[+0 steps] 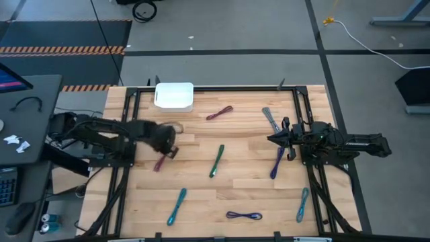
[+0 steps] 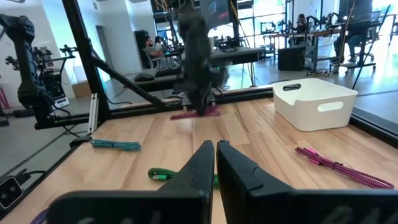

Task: Pick and place USB-C Cables
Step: Put the bottom pink USB cable into the white bin, then put the green USB cable into the white bin

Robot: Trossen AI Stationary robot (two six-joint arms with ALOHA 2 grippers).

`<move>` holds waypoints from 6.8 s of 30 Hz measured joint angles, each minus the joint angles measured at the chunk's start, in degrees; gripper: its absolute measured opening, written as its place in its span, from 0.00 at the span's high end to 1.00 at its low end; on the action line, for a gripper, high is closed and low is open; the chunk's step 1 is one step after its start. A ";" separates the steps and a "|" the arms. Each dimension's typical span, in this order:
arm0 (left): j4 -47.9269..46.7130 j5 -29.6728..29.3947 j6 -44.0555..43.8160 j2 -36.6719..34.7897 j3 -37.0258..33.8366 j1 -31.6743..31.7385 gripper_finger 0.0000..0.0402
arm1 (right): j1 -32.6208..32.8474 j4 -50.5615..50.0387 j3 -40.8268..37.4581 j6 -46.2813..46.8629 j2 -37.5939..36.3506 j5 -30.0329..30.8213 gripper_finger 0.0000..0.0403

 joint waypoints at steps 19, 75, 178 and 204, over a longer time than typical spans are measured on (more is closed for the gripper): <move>-38.13 -6.33 86.79 36.63 76.02 31.20 0.93 | 0.02 0.41 0.02 0.00 -0.01 -0.02 0.94; -38.42 -11.81 51.44 32.39 73.97 16.57 0.54 | 0.02 0.39 0.02 0.00 0.00 -0.01 0.94; -21.27 -4.90 87.52 31.30 46.97 36.61 0.95 | 0.01 3.00 0.01 -0.02 -0.02 -0.02 0.94; 5.85 -4.33 92.21 32.54 28.59 40.20 0.78 | 0.01 2.99 0.01 -0.01 -0.02 -0.02 0.94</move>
